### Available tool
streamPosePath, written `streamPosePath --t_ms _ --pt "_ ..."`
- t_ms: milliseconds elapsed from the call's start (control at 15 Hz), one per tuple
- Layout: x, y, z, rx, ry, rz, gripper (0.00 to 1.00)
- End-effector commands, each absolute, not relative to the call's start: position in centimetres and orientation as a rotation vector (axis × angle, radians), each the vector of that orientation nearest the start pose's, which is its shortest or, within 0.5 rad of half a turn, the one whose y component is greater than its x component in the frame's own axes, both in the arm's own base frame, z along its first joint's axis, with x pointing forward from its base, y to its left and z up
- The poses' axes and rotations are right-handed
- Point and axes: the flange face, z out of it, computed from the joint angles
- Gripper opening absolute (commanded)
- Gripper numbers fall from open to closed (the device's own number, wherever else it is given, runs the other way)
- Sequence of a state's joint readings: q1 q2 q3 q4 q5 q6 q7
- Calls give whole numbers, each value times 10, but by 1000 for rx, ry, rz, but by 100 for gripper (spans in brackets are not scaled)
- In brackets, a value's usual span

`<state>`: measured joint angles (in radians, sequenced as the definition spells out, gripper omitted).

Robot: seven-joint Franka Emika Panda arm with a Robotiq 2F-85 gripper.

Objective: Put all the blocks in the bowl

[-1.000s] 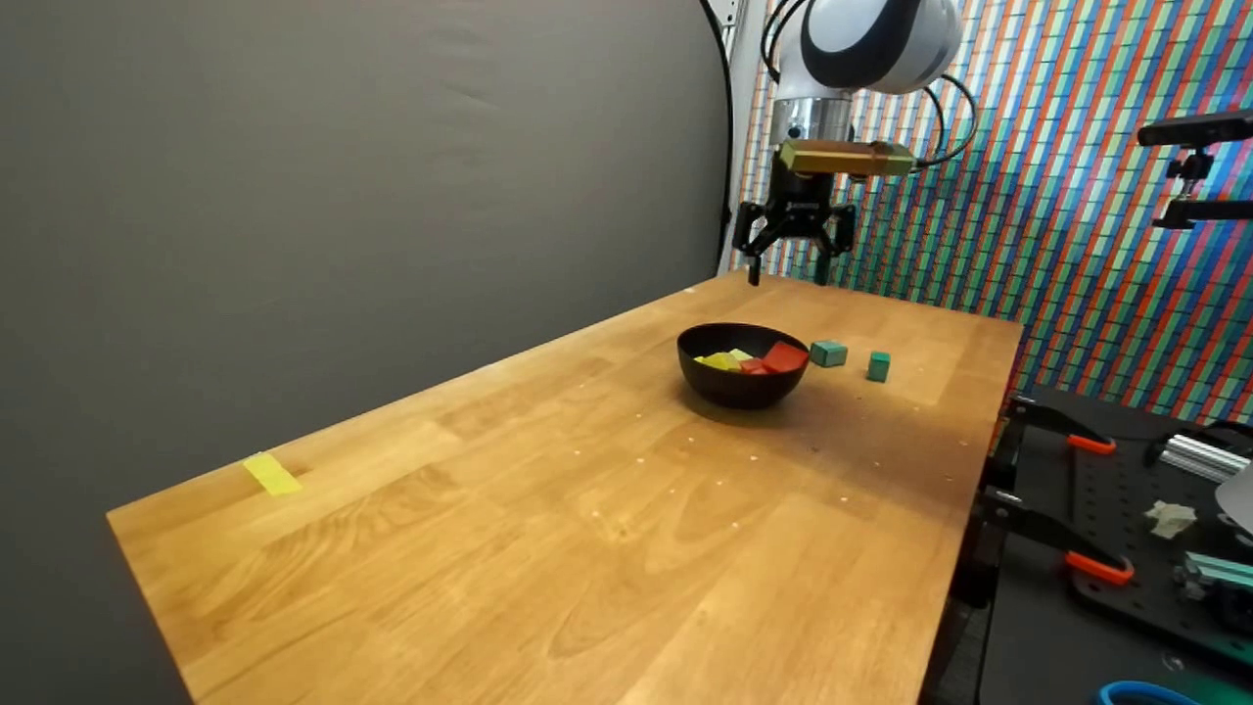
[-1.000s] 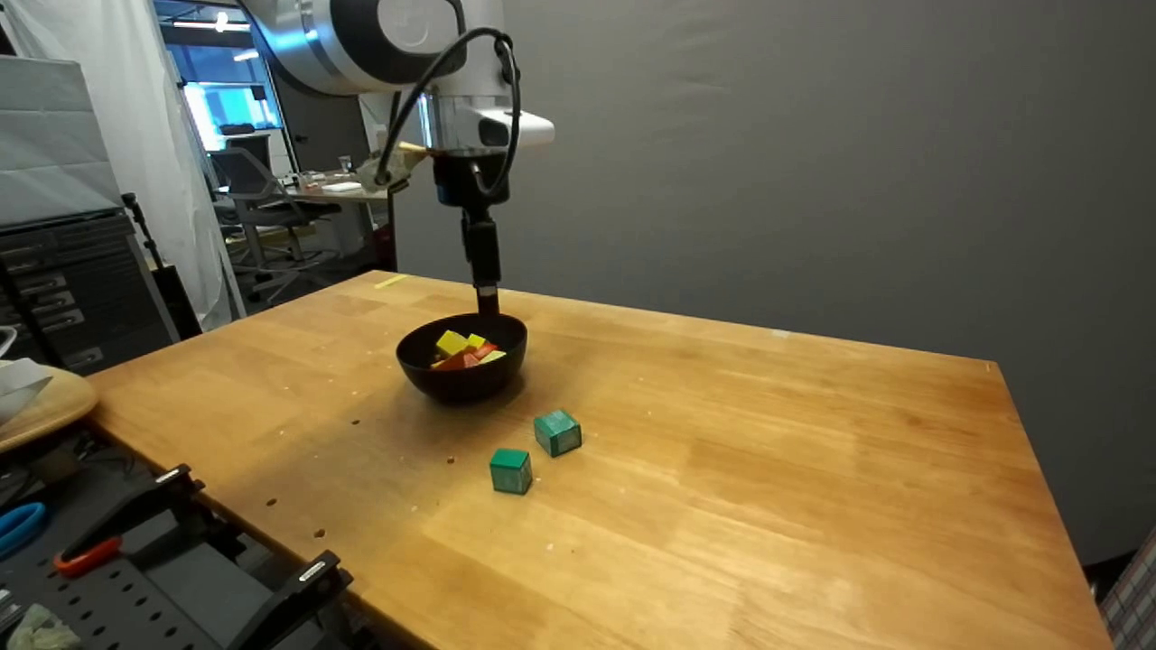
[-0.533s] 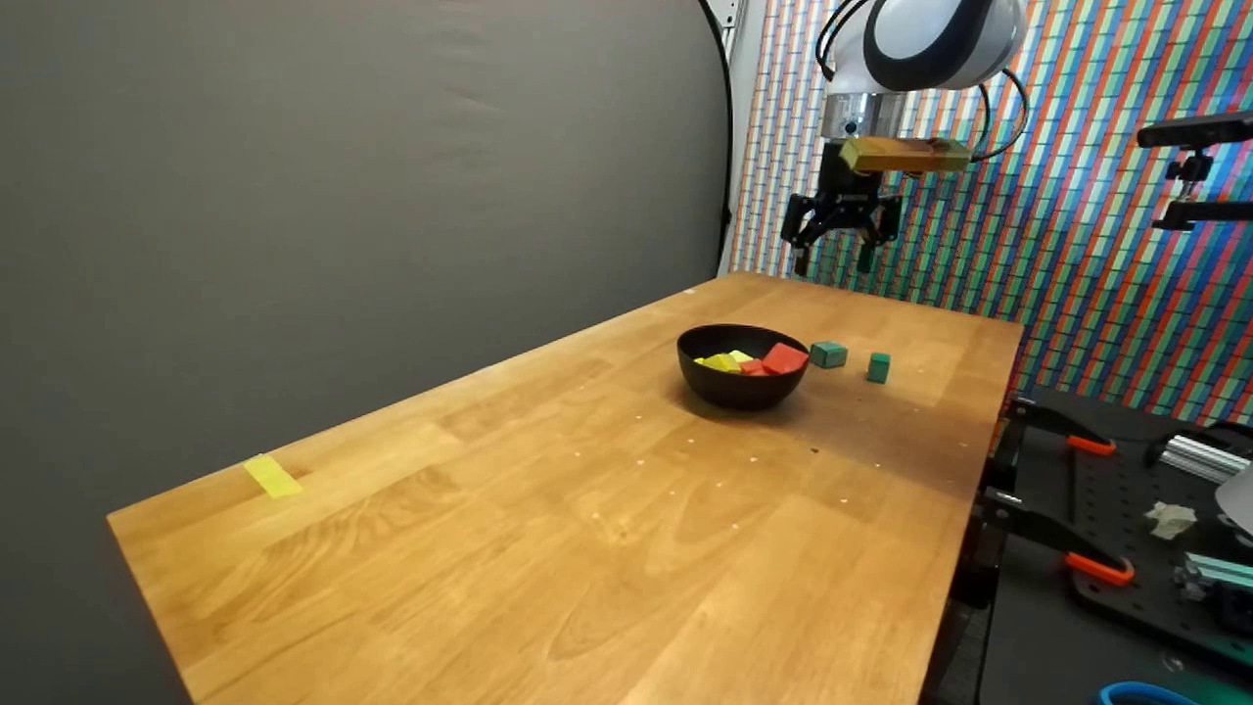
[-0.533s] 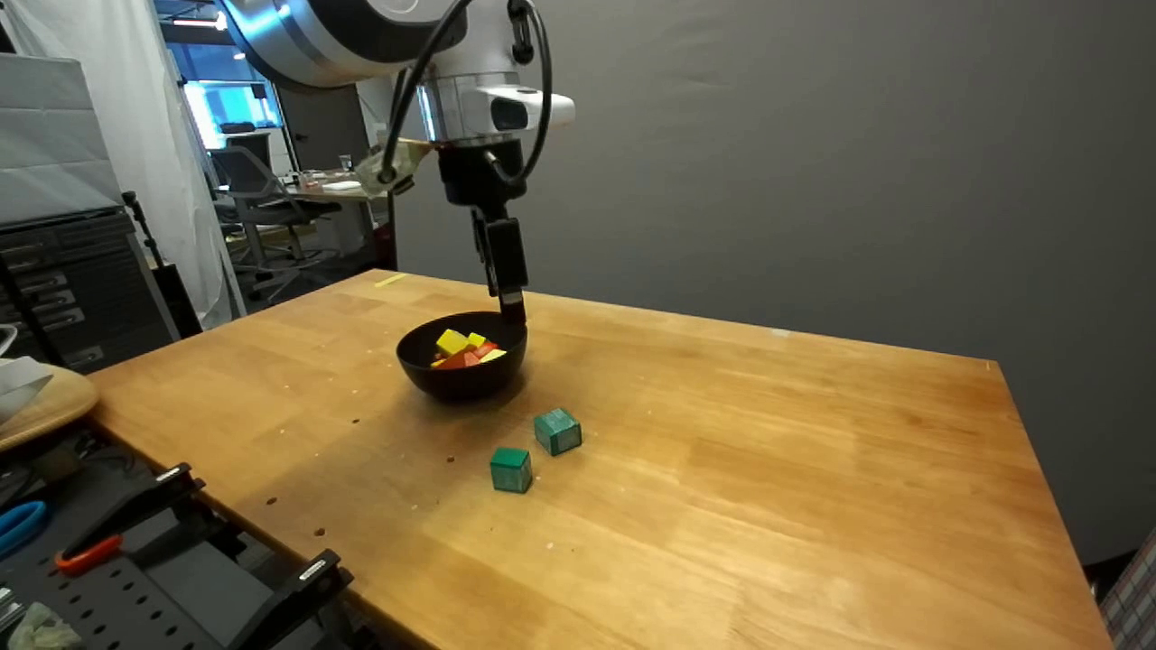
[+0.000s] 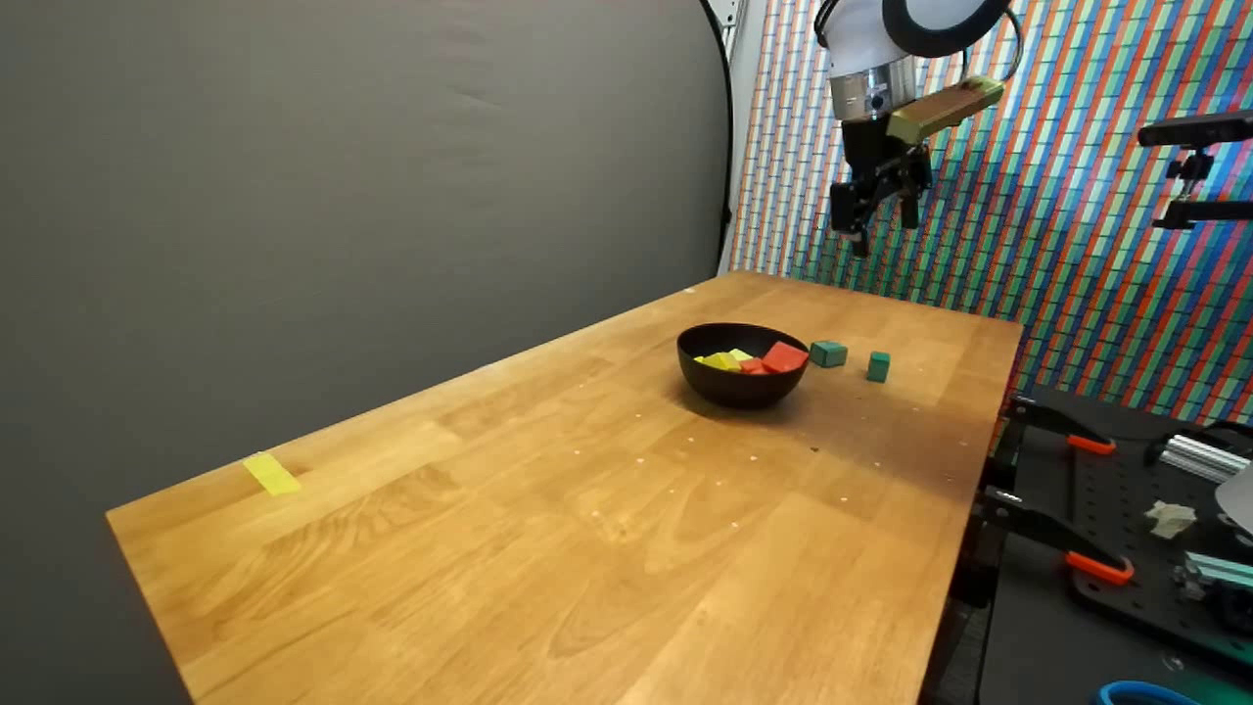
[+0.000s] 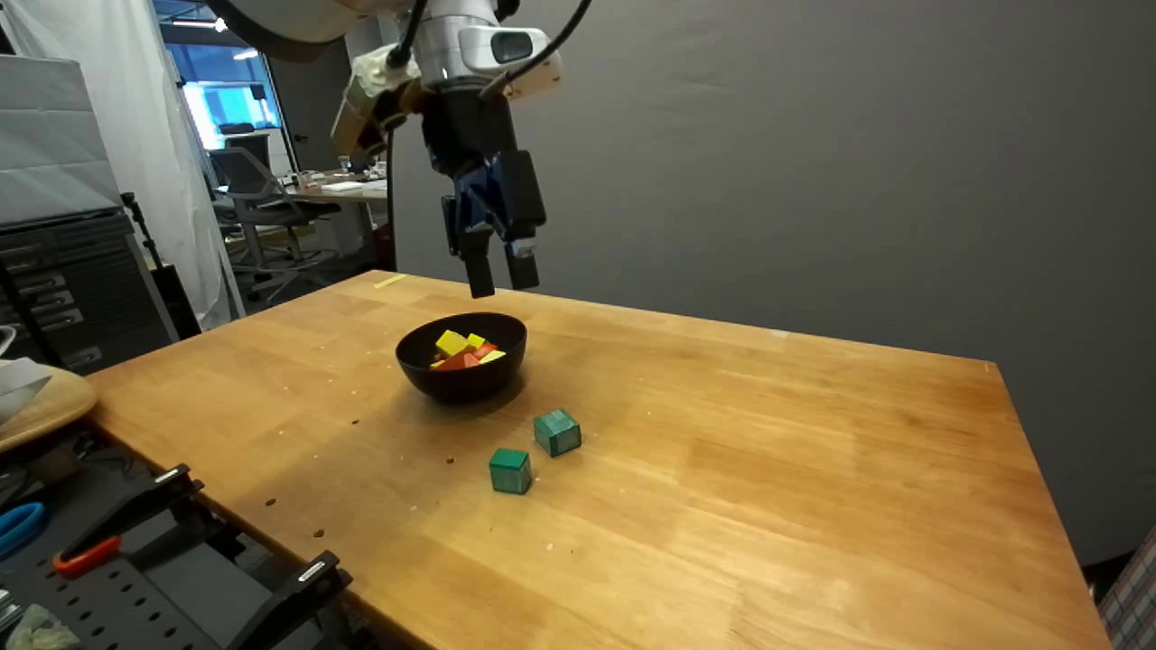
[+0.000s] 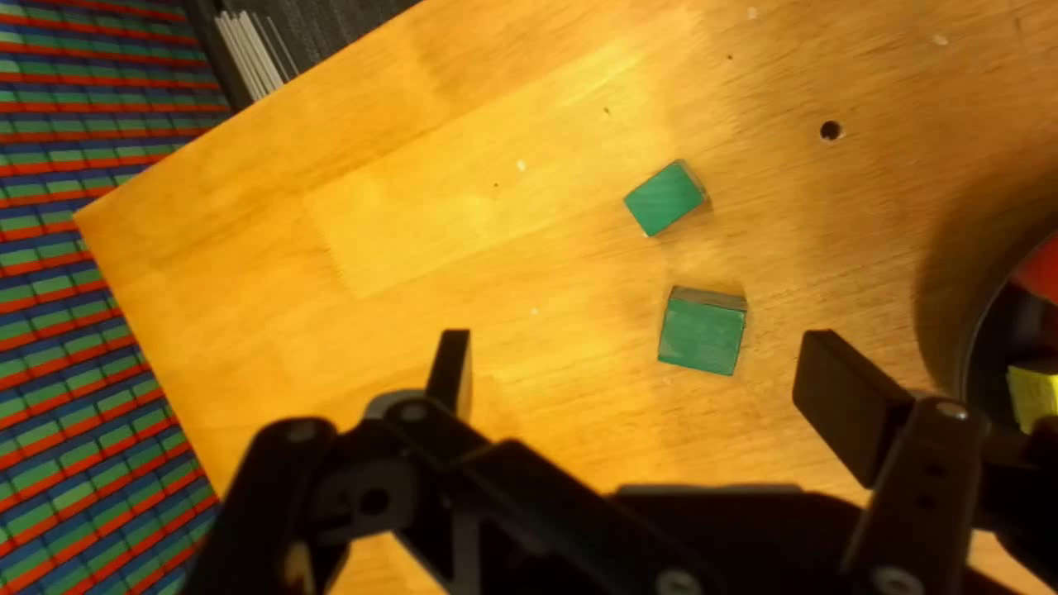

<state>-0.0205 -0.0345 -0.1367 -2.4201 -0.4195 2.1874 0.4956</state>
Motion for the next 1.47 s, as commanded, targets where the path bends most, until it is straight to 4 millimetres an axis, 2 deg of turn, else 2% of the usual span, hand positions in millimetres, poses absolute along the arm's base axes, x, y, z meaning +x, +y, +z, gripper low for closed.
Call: streamPosePath --t_ms 0,67,200,533,667,800,1200,1400 --pt "457 -86 311 -3426 629 238 100" --pt "458 -86 312 -3433 620 235 100" --pt "460 -88 298 -3354 387 243 100" --pt "481 -107 276 -3085 270 257 100" --pt "489 -111 264 -2981 415 378 100" --pt "496 -111 252 -2910 482 449 100" --pt "513 -116 212 -2972 916 476 100" --pt "514 -115 199 -2988 1041 503 100"
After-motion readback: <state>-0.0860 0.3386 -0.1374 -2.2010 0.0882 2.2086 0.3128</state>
